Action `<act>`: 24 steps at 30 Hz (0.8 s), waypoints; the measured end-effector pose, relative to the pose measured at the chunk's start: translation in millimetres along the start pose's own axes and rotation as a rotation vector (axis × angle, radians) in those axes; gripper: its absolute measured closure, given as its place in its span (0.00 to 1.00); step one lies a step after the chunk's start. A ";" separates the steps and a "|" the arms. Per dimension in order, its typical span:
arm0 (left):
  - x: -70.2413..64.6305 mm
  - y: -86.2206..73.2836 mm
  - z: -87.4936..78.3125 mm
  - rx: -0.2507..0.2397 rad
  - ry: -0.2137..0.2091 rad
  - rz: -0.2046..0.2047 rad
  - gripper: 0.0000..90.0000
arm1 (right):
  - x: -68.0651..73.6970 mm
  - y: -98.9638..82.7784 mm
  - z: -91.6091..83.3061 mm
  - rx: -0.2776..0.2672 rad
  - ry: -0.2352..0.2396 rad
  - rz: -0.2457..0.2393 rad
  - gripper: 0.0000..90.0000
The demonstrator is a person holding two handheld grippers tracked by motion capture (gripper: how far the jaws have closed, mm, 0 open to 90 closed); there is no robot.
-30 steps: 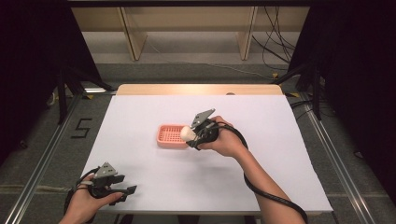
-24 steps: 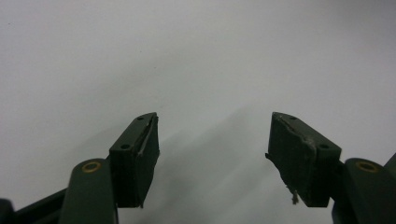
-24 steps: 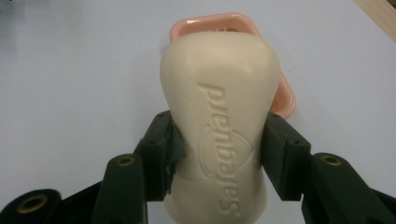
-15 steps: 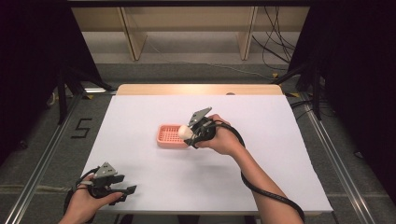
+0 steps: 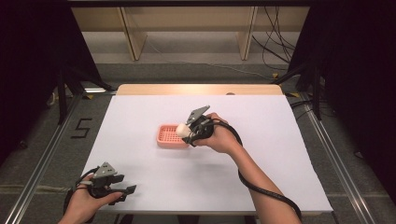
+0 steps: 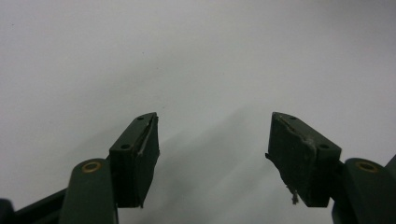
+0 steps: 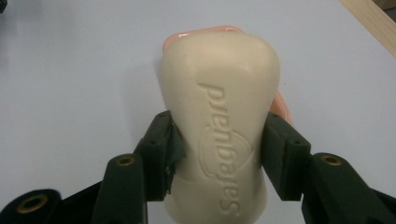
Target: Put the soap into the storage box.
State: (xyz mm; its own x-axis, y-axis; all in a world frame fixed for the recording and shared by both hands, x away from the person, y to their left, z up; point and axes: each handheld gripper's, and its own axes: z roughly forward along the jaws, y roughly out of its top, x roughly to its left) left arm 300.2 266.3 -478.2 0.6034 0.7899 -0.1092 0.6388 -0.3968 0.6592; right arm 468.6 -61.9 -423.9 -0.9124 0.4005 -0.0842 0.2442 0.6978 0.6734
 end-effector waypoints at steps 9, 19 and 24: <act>0.0 0.0 0.0 -0.001 -0.001 -0.001 0.37 | -2.3 1.5 3.5 -0.005 -0.001 -0.005 0.56; 0.2 0.2 -0.3 0.004 -0.002 -0.002 0.37 | -3.2 3.8 6.9 0.000 0.002 0.005 0.56; 0.8 0.5 -1.0 0.005 0.003 0.014 0.37 | -4.4 4.5 9.6 -0.002 -0.001 0.005 0.56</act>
State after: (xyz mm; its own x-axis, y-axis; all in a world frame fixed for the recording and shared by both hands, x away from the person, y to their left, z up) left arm 300.6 267.2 -477.2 0.6113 0.7853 -0.0979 0.6324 -0.4104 0.6569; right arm 476.9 -54.8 -427.5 -0.9109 0.4044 -0.0816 0.2477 0.6944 0.6756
